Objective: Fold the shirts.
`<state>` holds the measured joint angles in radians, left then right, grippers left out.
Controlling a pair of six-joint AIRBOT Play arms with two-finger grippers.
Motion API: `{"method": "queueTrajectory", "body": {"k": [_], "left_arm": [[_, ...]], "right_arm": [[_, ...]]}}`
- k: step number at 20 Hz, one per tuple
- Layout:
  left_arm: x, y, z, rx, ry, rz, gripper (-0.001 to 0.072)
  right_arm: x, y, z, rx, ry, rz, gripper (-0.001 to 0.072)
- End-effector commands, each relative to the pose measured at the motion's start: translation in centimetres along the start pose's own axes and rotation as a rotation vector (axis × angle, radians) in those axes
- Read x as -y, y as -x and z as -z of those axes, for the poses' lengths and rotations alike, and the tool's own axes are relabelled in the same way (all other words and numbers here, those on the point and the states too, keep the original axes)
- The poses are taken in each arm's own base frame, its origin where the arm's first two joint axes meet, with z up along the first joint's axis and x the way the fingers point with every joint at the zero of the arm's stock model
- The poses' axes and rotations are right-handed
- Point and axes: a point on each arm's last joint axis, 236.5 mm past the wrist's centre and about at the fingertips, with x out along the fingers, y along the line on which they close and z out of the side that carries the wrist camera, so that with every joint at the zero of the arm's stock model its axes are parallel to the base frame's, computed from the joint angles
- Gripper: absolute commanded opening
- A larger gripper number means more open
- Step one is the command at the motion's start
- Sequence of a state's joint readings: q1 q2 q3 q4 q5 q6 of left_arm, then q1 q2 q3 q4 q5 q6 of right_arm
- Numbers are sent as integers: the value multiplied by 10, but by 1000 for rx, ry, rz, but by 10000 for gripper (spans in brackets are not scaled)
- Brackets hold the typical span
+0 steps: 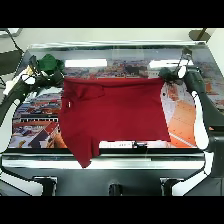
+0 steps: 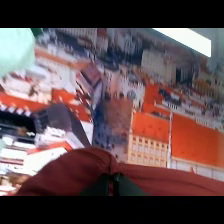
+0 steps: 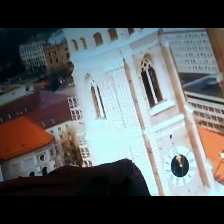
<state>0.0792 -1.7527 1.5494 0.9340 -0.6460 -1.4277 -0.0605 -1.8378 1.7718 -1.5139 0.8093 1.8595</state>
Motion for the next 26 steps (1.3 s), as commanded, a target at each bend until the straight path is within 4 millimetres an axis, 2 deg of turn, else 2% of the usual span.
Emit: {"method": "queueTrajectory", "body": {"k": [1, 3, 5, 6, 7, 10, 12, 14, 17, 20, 21, 23, 24, 25, 26], "left_arm": [[8, 4, 15, -67, -42, 21, 32], [6, 32, 20, -132, -106, 10, 33], [-7, 62, 51, -305, -136, -15, 32], [-15, 76, 74, -419, -134, -24, 33], [-23, 85, 95, -516, -127, -32, 33], [-40, 100, 148, -712, -88, -58, 33], [-46, 105, 174, -796, -52, -62, 33], [-48, 109, 191, -848, -35, -62, 33], [-52, 110, 206, -886, -19, -64, 32], [-54, 109, 212, -903, 1, -67, 35], [-53, 108, 212, -900, 2, -63, 68], [-54, 113, 209, -904, 14, -59, 363], [-55, 119, 206, -913, 24, -58, 419], [-57, 127, 201, -916, 36, -56, 420], [-60, 138, 195, -914, 48, -55, 425]], "right_arm": [[8, 1, 17, -72, 18, 36, 41], [11, 21, 11, -71, 94, 57, 41], [15, 40, 18, -124, 182, 74, 41], [19, 46, 32, -188, 204, 87, 41], [27, 51, 54, -287, 223, 105, 42], [49, 52, 112, -519, 236, 161, 42], [54, 50, 136, -623, 244, 164, 44], [57, 52, 147, -679, 281, 156, 43], [58, 55, 160, -740, 274, 155, 43], [58, 53, 171, -783, 258, 151, 43], [58, 53, 172, -789, 241, 157, 52], [58, 54, 171, -784, 234, 159, 277], [60, 61, 171, -799, 258, 162, 350], [67, 70, 166, -799, 250, 172, 402], [75, 80, 161, -799, 221, 175, 403]]}}
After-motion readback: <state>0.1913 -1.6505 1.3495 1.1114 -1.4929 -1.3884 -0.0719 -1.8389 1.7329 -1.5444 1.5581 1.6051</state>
